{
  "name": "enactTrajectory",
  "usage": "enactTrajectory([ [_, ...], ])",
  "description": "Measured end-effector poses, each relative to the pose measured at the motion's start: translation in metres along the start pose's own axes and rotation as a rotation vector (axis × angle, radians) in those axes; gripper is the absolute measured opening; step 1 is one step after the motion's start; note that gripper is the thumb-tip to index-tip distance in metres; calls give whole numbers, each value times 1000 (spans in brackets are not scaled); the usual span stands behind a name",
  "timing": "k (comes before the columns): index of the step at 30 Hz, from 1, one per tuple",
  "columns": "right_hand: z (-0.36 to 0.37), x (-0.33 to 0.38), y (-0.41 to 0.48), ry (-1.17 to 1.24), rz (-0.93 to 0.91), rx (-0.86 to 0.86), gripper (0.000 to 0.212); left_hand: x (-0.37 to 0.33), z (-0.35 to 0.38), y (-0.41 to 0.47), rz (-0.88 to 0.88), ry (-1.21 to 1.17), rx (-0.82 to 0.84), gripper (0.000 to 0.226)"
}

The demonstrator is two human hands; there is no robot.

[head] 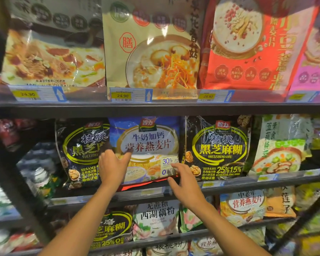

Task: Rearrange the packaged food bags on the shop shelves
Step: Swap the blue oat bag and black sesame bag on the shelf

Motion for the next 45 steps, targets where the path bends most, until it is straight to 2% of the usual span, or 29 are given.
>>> enactTrajectory([
  [5,-41,-4,-8,69,-132,-114,29,7,1,-9,-39,-18,0,59],
  [10,-96,-20,-17,107,-167,-239,27,4,2,-11,-69,-48,33,59],
  [15,-147,-53,-21,105,-82,-311,33,-13,-2,-27,-67,61,-127,67],
  [18,-171,-72,-23,71,-60,-370,42,-42,0,-47,42,109,-221,75],
  [20,-182,-84,-23,47,1,-380,50,-75,9,-61,233,108,-224,64],
  [22,-191,-95,-22,45,58,-390,62,-109,25,-75,393,12,-103,51],
  [24,-196,-104,-20,54,125,-372,76,-134,49,-86,445,-99,103,45],
  [26,-200,-106,-16,50,156,-350,86,-149,74,-92,403,-173,284,44],
  [29,-207,-107,-10,-7,179,-373,92,-159,109,-99,270,-194,532,72],
  [30,-210,-110,-7,-21,201,-378,93,-161,117,-101,250,-178,576,73],
  [33,-212,-119,-4,-20,291,-314,96,-158,133,-106,226,-154,629,70],
  [36,-212,-122,-3,57,291,-241,83,-157,137,-112,202,-174,647,55],
  [40,-214,-126,0,112,271,-236,94,-163,135,-119,188,-234,625,46],
  [45,-215,-129,3,167,277,-237,88,-167,128,-124,196,-293,588,42],
])
Point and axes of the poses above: each hand's wrist, its own y-axis towards the middle knuckle, its own z-axis out of the palm, x = y × z, the point moved 6 cm from there along y, towards the middle knuckle, and after that the axes turned 11 degrees about y, right-handed, at the moved point
